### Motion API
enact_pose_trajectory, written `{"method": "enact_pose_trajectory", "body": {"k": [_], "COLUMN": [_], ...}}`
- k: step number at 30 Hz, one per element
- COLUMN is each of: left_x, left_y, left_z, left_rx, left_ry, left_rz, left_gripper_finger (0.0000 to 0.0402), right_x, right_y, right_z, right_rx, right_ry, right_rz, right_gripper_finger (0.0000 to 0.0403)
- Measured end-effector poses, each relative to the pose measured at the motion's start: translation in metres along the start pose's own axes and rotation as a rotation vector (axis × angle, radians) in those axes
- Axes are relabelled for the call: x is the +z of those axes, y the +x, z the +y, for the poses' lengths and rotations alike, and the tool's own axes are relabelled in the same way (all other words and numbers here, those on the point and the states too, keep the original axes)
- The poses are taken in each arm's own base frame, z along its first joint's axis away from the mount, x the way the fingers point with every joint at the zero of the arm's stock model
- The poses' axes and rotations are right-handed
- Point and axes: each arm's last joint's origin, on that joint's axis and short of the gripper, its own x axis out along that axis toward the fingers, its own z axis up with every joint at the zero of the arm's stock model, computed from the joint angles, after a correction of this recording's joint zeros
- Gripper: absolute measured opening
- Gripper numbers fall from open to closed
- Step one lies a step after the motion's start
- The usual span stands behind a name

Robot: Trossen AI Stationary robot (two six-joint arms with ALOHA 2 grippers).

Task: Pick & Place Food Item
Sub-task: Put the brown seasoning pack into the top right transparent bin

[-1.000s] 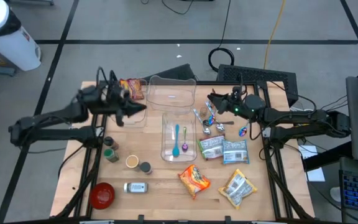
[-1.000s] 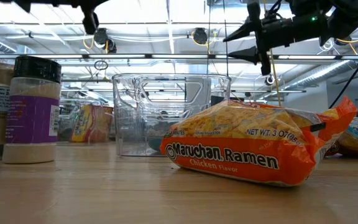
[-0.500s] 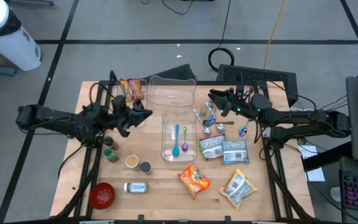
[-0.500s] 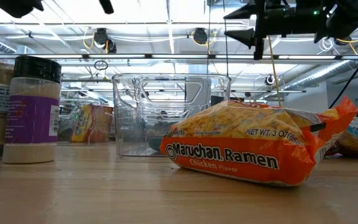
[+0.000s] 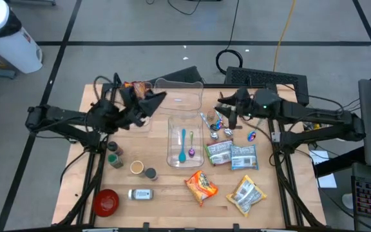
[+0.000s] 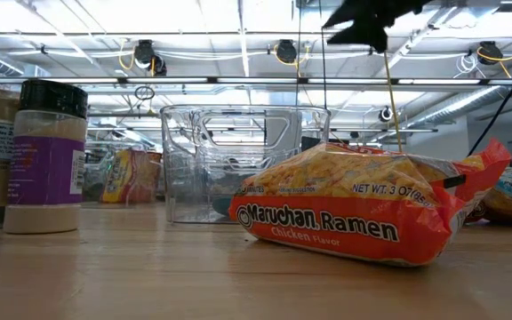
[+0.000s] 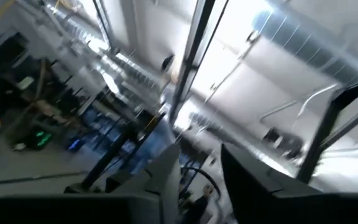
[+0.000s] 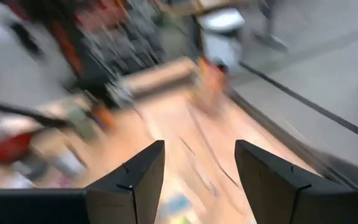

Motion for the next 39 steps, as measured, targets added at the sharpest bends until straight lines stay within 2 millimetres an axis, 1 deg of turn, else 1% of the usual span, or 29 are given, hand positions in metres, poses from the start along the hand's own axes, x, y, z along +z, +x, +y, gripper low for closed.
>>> {"method": "enact_pose_trajectory", "body": {"k": [2, 5, 9, 12, 16, 23, 28, 32, 35, 39], "left_x": [0.002, 0.005, 0.007, 0.007, 0.006, 0.010, 0.014, 0.016, 0.017, 0.020], "left_y": [0.014, 0.034, 0.053, 0.061, 0.064, 0.064, 0.065, 0.064, 0.064, 0.064], "left_z": [-0.002, -0.002, 0.001, 0.004, 0.011, 0.021, 0.026, 0.032, 0.037, 0.041], "left_rx": [0.035, 0.077, 0.122, 0.149, 0.167, 0.134, 0.095, 0.085, 0.082, 0.071], "left_ry": [0.037, 0.096, 0.206, 0.246, 0.255, 0.253, 0.244, 0.233, 0.230, 0.209], "left_rz": [0.041, 0.087, 0.144, 0.178, 0.210, 0.270, 0.296, 0.327, 0.350, 0.371], "left_gripper_finger": [0.0155, 0.0185, 0.0209, 0.0217, 0.0218, 0.0219, 0.0219, 0.0219, 0.0218, 0.0218], "right_x": [-0.005, -0.013, -0.039, -0.049, -0.060, -0.069, -0.077, -0.080, -0.083, -0.087], "right_y": [0.002, 0.006, 0.015, 0.021, 0.036, 0.064, 0.073, 0.078, 0.082, 0.088], "right_z": [0.000, -0.003, -0.017, -0.029, -0.046, -0.073, -0.086, -0.092, -0.096, -0.098], "right_rx": [-0.082, -0.213, -0.434, -0.520, -0.600, -0.569, -0.606, -0.605, -0.574, -0.546], "right_ry": [-0.010, 0.054, 0.117, 0.181, 0.236, 0.336, 0.375, 0.405, 0.424, 0.446], "right_rz": [0.063, 0.088, 0.138, 0.139, 0.167, 0.222, 0.263, 0.272, 0.296, 0.315], "right_gripper_finger": [0.0187, 0.0187, 0.0187, 0.0187, 0.0187, 0.0187, 0.0187, 0.0184, 0.0164, 0.0119]}}
